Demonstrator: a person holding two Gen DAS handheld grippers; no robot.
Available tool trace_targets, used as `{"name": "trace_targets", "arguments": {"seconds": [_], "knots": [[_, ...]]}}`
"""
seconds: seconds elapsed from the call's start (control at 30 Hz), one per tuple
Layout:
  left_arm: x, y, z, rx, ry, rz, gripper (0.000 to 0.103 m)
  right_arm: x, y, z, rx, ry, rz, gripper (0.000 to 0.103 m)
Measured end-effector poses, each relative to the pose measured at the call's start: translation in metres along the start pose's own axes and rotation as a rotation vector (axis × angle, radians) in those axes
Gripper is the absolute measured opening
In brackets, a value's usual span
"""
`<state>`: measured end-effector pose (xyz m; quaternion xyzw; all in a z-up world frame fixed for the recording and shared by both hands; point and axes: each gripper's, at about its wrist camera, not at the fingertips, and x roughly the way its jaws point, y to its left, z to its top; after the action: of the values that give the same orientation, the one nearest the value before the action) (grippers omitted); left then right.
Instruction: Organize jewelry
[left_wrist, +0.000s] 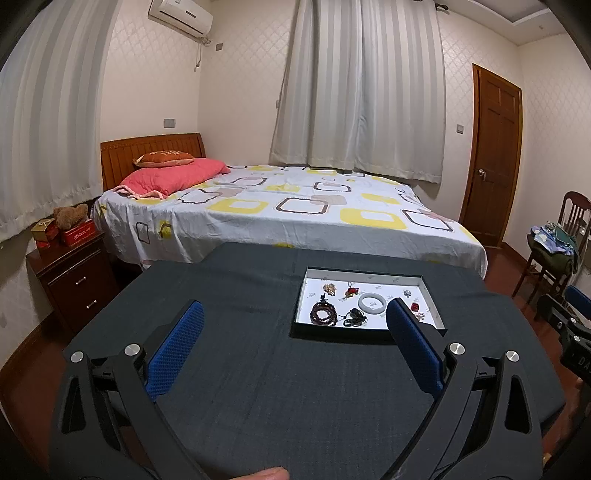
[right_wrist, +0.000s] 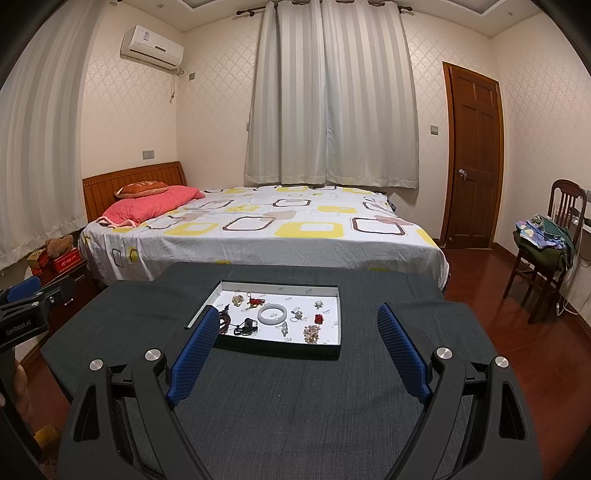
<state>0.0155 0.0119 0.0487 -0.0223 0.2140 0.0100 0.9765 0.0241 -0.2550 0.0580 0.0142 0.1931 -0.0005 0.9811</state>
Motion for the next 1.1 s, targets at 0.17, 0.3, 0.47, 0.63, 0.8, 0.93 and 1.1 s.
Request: {"name": "trace_targets", "arguments": {"seconds": [0.17, 0.3, 0.47, 0.63, 0.8, 0.93, 1.1], "knots": [[0.001, 0.0, 0.001, -0.001, 0.001, -0.005, 0.097, 0.0, 0.001, 0.0, 0.0, 0.002, 0.0, 0.084], [0.001, -0.004, 0.002, 0.006, 0.002, -0.011, 0.097, -0.001, 0.002, 0.0, -0.002, 0.001, 0.001, 0.084], [-0.001, -0.004, 0.001, 0.011, -0.002, -0.014, 0.099, 0.0, 0.002, 0.0, 0.0, 0.002, 0.001, 0.084], [0.002, -0.004, 0.003, 0.001, -0.006, -0.014, 0.099, 0.0, 0.002, 0.0, 0.0, 0.002, 0.0, 0.084], [0.005, -0.005, 0.003, 0.0, 0.0, -0.011, 0.099, 0.0, 0.003, -0.003, -0.001, 0.007, 0.004, 0.084], [0.004, -0.005, -0.001, 0.018, -0.009, -0.011, 0.099, 0.0, 0.002, -0.006, -0.002, 0.009, 0.003, 0.084], [0.01, -0.003, -0.003, 0.016, -0.003, 0.006, 0.099, 0.005, 0.001, -0.008, 0.003, 0.018, 0.003, 0.084]]}}
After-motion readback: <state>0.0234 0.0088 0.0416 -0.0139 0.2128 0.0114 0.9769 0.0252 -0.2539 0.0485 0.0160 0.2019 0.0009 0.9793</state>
